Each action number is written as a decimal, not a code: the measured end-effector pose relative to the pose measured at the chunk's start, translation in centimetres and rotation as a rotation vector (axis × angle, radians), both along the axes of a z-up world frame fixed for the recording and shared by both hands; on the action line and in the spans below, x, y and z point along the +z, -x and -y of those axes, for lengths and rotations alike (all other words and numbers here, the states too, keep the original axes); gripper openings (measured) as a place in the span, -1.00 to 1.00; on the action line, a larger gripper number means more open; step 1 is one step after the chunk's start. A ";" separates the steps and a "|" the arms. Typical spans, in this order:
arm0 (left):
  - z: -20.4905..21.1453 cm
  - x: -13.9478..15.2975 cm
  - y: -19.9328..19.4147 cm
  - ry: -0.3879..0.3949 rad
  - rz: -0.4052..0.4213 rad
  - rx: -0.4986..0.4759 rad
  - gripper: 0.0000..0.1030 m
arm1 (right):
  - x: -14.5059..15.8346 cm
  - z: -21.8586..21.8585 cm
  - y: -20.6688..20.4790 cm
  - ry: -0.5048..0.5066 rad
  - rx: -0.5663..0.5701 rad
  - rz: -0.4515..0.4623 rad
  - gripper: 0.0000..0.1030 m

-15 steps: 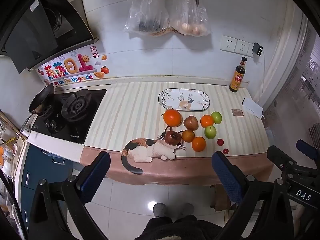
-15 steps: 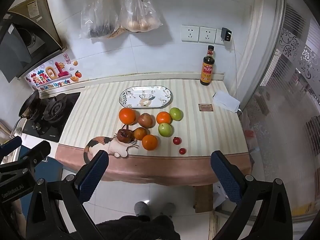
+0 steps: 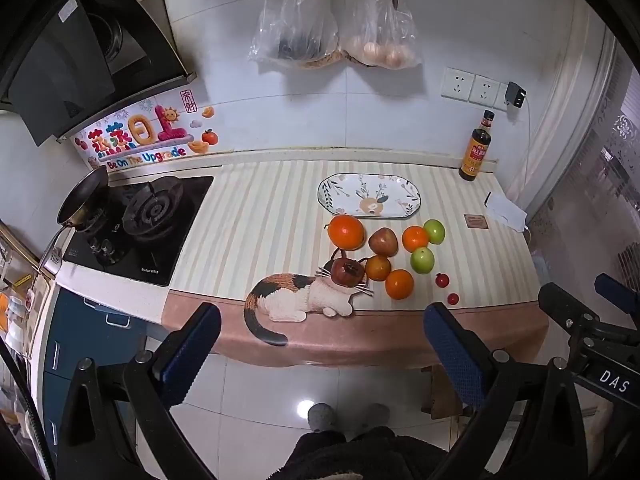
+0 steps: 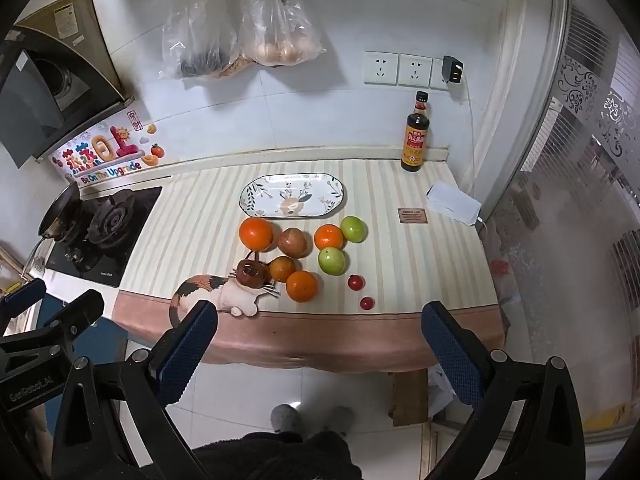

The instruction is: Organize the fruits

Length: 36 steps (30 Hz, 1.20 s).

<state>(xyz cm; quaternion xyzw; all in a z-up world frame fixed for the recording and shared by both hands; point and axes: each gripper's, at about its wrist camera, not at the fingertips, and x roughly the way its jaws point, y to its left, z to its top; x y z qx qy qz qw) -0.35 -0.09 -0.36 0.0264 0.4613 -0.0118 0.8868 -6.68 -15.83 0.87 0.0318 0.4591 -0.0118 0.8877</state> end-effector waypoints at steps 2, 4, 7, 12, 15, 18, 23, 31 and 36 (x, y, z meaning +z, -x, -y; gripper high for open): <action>-0.2 -0.2 0.3 0.002 0.000 -0.002 1.00 | 0.0 0.1 0.0 0.002 0.001 0.002 1.00; -0.1 -0.1 0.3 0.000 -0.001 -0.002 1.00 | 0.0 0.0 0.0 0.000 0.002 0.002 1.00; -0.1 -0.1 0.3 0.001 0.001 0.000 1.00 | -0.1 0.1 -0.1 -0.002 0.002 0.000 1.00; -0.4 0.3 -0.2 0.001 0.005 -0.005 1.00 | 0.0 0.2 0.0 0.000 0.000 0.003 1.00; -0.4 0.4 -0.2 0.001 0.005 -0.004 1.00 | 0.1 0.0 0.1 0.001 0.000 0.007 1.00; -0.4 0.5 -0.3 -0.001 0.006 -0.004 1.00 | 0.5 0.1 0.4 0.001 0.001 0.013 1.00; -0.5 0.6 -0.3 -0.003 0.009 -0.006 1.00 | 0.5 0.1 0.4 0.000 -0.001 0.011 1.00; -0.5 0.7 -0.3 -0.003 0.010 -0.006 1.00 | 0.5 0.2 0.4 -0.001 0.001 0.013 1.00; -0.7 0.9 -0.4 -0.001 0.011 -0.005 1.00 | 0.8 0.2 0.5 0.000 0.004 0.016 1.00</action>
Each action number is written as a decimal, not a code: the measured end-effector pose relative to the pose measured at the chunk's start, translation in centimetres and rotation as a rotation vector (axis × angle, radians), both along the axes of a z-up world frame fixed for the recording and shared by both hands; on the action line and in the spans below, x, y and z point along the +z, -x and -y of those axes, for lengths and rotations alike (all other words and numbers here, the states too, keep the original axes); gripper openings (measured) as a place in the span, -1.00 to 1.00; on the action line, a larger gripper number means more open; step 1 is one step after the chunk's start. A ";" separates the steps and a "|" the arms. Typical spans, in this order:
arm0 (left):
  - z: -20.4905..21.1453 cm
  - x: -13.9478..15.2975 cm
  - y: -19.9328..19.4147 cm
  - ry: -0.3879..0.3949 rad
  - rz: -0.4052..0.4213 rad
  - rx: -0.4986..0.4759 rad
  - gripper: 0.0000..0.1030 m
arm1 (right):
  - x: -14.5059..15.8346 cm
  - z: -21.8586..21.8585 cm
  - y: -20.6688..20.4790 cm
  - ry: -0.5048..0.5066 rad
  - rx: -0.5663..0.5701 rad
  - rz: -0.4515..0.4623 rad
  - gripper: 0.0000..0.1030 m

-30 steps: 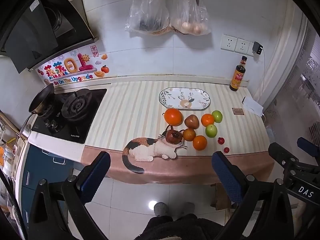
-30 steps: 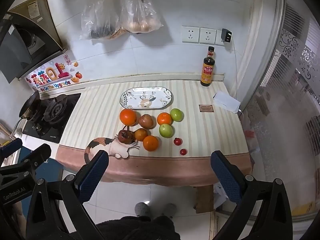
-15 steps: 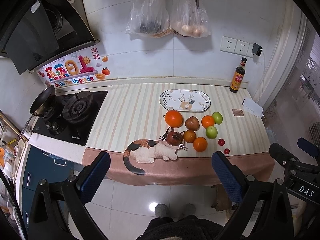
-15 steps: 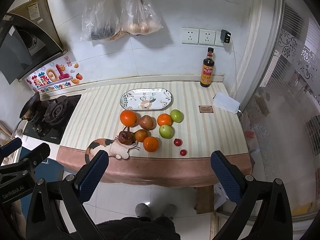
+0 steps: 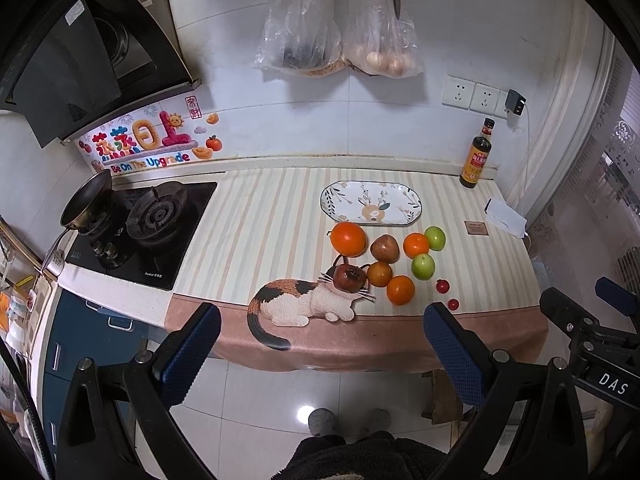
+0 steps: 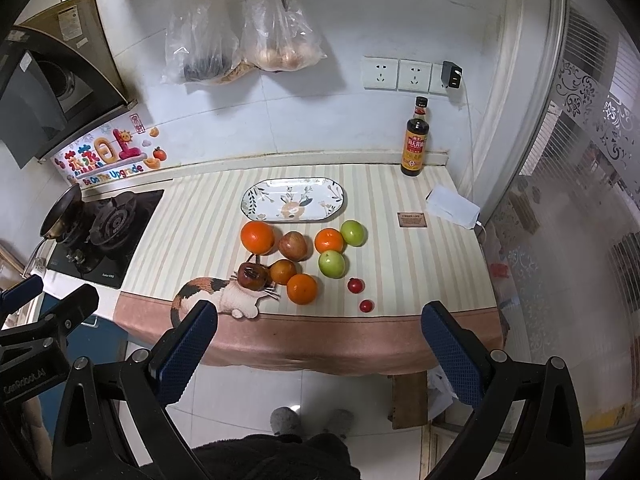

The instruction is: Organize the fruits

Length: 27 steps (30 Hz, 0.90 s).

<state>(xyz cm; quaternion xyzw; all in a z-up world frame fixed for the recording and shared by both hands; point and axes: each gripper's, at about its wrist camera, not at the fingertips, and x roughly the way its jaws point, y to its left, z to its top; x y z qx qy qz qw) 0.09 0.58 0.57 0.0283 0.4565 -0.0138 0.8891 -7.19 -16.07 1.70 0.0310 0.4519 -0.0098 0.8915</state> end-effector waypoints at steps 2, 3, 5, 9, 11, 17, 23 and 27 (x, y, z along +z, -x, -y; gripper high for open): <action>0.0 0.0 0.0 0.000 0.000 0.000 1.00 | 0.0 0.0 0.0 -0.001 -0.001 0.000 1.00; 0.0 0.1 -0.1 -0.001 0.001 -0.001 1.00 | 0.1 0.0 0.0 -0.001 -0.001 -0.001 1.00; -0.1 0.2 -0.2 0.001 -0.002 -0.001 1.00 | 0.1 -0.1 0.0 -0.001 -0.001 0.000 1.00; -0.1 0.4 0.0 0.002 -0.001 -0.002 1.00 | 0.0 -0.1 0.1 -0.001 -0.001 0.001 1.00; -0.1 0.5 0.0 0.000 -0.001 -0.001 1.00 | 0.0 -0.1 0.1 -0.001 -0.001 0.001 1.00; -0.1 0.4 0.1 0.001 0.000 0.000 1.00 | 0.1 -0.1 0.1 0.001 0.000 0.004 1.00; -0.1 0.4 0.3 0.000 0.004 0.004 1.00 | 0.2 -0.2 0.4 -0.003 0.002 0.009 1.00; -0.1 0.3 0.5 -0.001 0.005 0.003 1.00 | 0.4 -0.3 0.6 -0.006 0.005 0.008 1.00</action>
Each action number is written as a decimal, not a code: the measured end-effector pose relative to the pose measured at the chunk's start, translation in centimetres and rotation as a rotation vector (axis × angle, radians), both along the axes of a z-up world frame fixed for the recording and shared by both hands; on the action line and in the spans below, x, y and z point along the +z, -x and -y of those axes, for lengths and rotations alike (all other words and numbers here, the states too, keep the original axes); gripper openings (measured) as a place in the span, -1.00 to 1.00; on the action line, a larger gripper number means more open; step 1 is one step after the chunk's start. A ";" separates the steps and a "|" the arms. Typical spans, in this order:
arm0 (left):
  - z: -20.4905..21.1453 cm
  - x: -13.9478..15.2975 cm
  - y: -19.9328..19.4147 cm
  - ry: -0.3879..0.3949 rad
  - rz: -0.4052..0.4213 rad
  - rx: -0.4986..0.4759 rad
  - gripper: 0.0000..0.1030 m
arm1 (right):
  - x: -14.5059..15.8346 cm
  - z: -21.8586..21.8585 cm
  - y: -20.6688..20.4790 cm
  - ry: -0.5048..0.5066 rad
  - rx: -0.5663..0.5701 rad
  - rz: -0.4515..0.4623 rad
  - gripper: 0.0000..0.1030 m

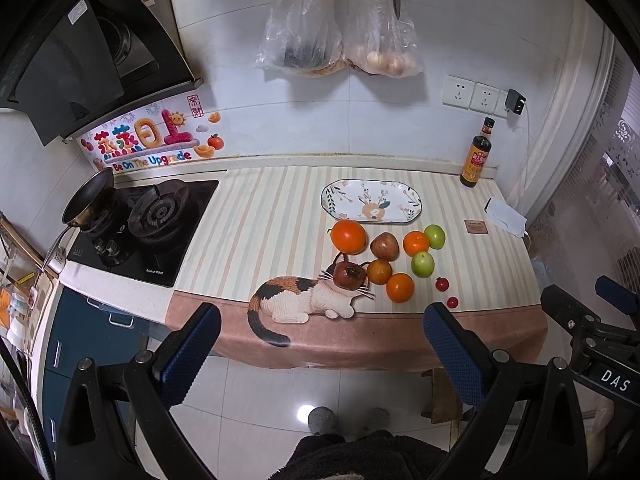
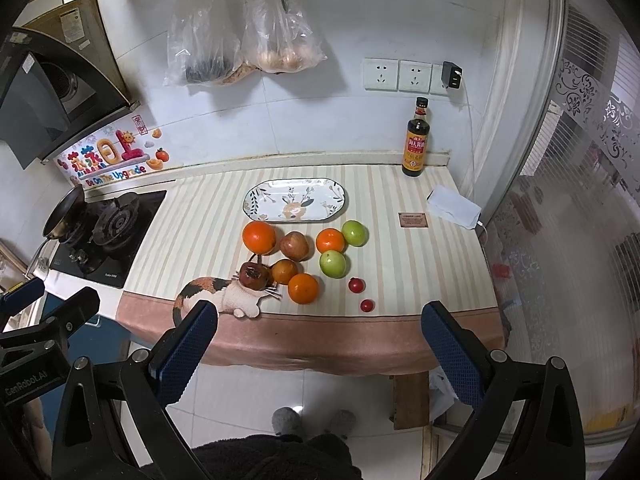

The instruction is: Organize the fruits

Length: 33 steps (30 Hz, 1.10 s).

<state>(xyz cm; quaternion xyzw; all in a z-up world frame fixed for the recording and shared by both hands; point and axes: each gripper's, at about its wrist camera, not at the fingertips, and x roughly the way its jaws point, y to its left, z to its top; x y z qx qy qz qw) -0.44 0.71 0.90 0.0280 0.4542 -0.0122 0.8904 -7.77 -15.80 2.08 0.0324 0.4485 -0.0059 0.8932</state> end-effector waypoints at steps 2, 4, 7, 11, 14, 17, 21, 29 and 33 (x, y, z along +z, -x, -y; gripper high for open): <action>0.0 0.0 0.0 -0.001 0.001 0.000 1.00 | 0.0 0.0 0.0 -0.001 0.000 0.000 1.00; 0.0 0.0 0.0 0.000 0.002 0.001 1.00 | -0.1 0.0 0.2 -0.003 0.002 0.000 1.00; -0.1 0.0 0.1 0.003 0.002 0.004 1.00 | -0.1 0.0 0.2 -0.006 0.002 0.000 1.00; -0.1 0.0 0.1 0.000 0.003 0.000 1.00 | 0.1 0.0 0.3 -0.007 0.001 0.003 1.00; -0.2 0.0 0.1 0.002 0.004 0.001 1.00 | 0.2 -0.1 0.3 -0.007 0.001 0.006 1.00; -0.2 0.0 0.1 0.003 0.001 -0.001 1.00 | 0.2 -0.1 0.1 -0.007 0.001 0.005 1.00; -0.6 -0.1 -0.3 0.011 0.004 -0.002 1.00 | 0.0 0.0 0.0 -0.016 -0.009 0.000 1.00; -2.4 -2.4 -5.4 -0.041 0.094 0.045 1.00 | -3.1 1.4 -3.3 -0.162 -0.096 -0.003 1.00; -3.5 -6.2 -10.1 -0.063 0.022 0.042 1.00 | -6.1 1.8 -6.3 -0.195 -0.149 -0.025 1.00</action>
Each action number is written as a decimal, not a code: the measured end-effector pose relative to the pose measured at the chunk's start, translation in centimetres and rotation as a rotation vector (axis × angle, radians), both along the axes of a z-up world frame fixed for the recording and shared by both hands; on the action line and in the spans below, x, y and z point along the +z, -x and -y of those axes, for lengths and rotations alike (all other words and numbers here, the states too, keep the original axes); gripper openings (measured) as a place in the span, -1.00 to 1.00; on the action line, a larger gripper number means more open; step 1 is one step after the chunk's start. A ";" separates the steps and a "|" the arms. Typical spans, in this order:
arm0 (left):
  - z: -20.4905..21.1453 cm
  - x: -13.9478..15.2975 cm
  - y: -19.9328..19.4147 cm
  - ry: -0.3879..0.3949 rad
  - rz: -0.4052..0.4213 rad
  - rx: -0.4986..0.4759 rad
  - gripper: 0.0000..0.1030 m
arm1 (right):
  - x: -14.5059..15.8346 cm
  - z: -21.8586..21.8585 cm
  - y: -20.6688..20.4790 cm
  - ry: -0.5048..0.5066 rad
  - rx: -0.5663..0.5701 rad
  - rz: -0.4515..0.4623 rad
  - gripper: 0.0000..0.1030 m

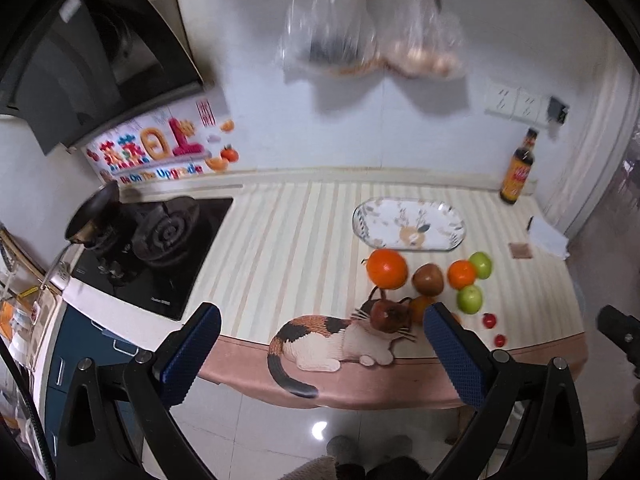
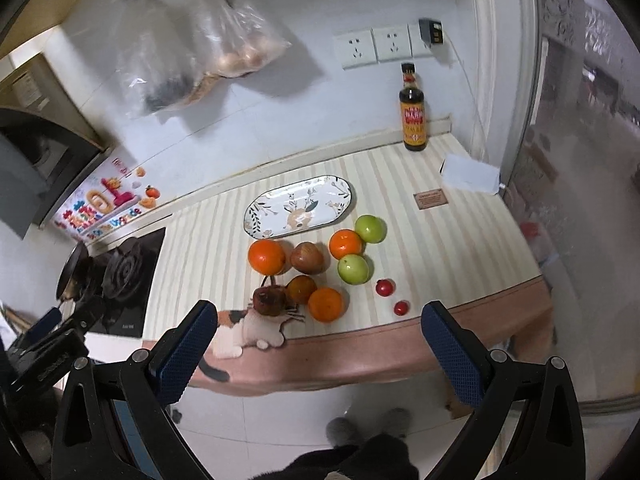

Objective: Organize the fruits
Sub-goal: 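Grasp the large orange with the left tool while the right tool grasps the red apple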

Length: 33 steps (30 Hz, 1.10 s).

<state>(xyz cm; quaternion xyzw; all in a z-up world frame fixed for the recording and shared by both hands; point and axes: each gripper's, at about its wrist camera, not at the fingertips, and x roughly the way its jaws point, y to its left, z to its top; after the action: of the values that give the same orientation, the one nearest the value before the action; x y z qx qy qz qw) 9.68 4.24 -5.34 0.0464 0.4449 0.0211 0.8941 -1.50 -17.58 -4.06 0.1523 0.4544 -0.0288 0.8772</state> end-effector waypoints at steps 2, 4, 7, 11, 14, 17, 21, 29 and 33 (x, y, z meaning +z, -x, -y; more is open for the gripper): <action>-0.5 -2.0 -2.2 0.006 -0.060 -0.002 1.00 | -1.8 0.0 -1.7 -0.012 -0.006 -0.025 1.00; -0.6 -4.1 -4.2 0.012 -0.117 0.005 1.00 | -3.6 0.0 -3.5 -0.035 -0.006 -0.061 1.00; -0.7 -7.3 -7.5 0.052 -0.227 0.016 1.00 | -6.3 -0.2 -6.4 -0.057 0.008 -0.109 1.00; -0.3 -11.8 -12.4 0.123 -0.376 0.035 1.00 | -10.7 0.3 -11.2 -0.071 0.034 -0.179 1.00; 0.4 -14.7 -16.0 0.171 -0.463 0.060 1.00 | -13.6 1.2 -14.7 -0.096 0.052 -0.218 1.00; 1.4 -17.6 -19.5 0.255 -0.546 0.091 1.00 | -16.7 1.9 -18.7 -0.131 0.074 -0.280 1.00; 3.6 -22.3 -23.8 0.315 -0.664 0.118 1.00 | -20.0 3.0 -23.0 -0.169 0.101 -0.336 1.00; 6.1 -28.1 -27.4 0.356 -0.764 0.165 0.85 | -23.7 3.3 -27.0 -0.181 0.181 -0.421 1.00; 6.2 -27.5 -28.1 0.274 -0.686 0.172 0.36 | -24.1 2.7 -28.2 -0.181 0.232 -0.429 1.00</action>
<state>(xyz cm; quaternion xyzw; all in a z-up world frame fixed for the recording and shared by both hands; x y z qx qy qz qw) 37.81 -1.95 -32.89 -0.1067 0.7193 0.0199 0.6862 26.68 -20.28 -28.17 0.1672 0.6452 0.0813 0.7410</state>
